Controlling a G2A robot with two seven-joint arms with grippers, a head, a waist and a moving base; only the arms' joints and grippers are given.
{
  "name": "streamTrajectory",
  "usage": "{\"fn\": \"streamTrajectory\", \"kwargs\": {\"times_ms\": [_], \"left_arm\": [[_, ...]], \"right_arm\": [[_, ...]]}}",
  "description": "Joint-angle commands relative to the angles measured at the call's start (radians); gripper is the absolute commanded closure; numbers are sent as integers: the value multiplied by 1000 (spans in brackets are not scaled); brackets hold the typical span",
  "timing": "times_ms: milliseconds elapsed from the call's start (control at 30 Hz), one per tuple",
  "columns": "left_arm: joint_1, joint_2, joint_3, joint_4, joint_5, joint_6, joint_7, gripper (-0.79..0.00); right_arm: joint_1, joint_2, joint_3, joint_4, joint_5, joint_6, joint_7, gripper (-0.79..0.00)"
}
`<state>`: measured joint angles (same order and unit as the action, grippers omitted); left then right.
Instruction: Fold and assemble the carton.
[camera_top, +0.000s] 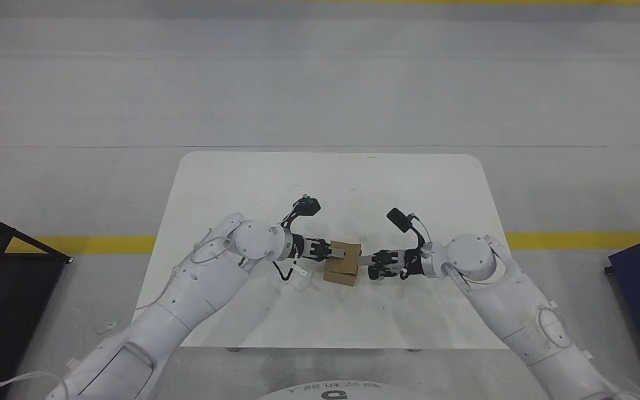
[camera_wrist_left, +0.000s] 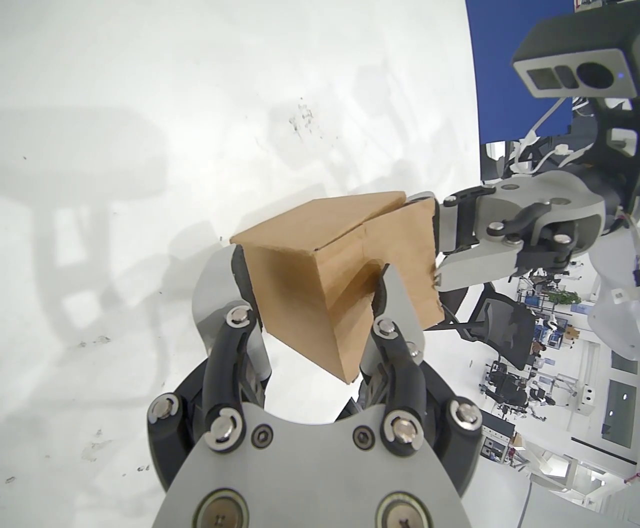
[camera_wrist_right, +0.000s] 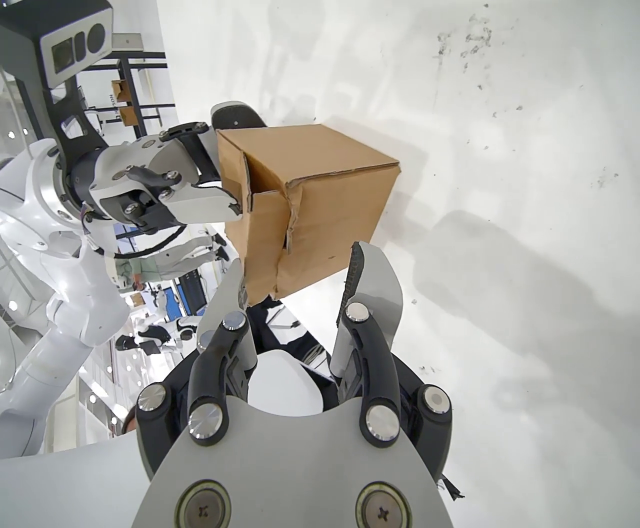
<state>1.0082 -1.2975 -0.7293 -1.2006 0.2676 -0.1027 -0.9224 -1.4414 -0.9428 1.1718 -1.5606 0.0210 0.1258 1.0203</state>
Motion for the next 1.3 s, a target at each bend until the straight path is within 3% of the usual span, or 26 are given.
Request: {"fn": "streamTrajectory", "kwargs": {"times_ms": [0,300,567,833,1133,1267], "left_arm": [[1,0,-1,0,1,0,2,-437],[1,0,-4,1,-2,-1,-1,-431],[2,-1,-3,3,1,-1,2,-431],[3,-2,-3,3,5,0,4,-434],[3,-2,-3,4,6,0,-4,-437],[2,-3,-2,5,7,0,-6,-443]], "right_arm": [[11,-1,-11,5,-8,23,4,-379],[46,-7,-46,27,-33,87,4,-376],[41,-6,-21,37,21,42,-15,-385],[89,-15,-65,68,-7,143,-16,-372],[92,-18,-57,77,40,79,-30,-372],[119,-25,-82,100,25,145,-53,-366]]}}
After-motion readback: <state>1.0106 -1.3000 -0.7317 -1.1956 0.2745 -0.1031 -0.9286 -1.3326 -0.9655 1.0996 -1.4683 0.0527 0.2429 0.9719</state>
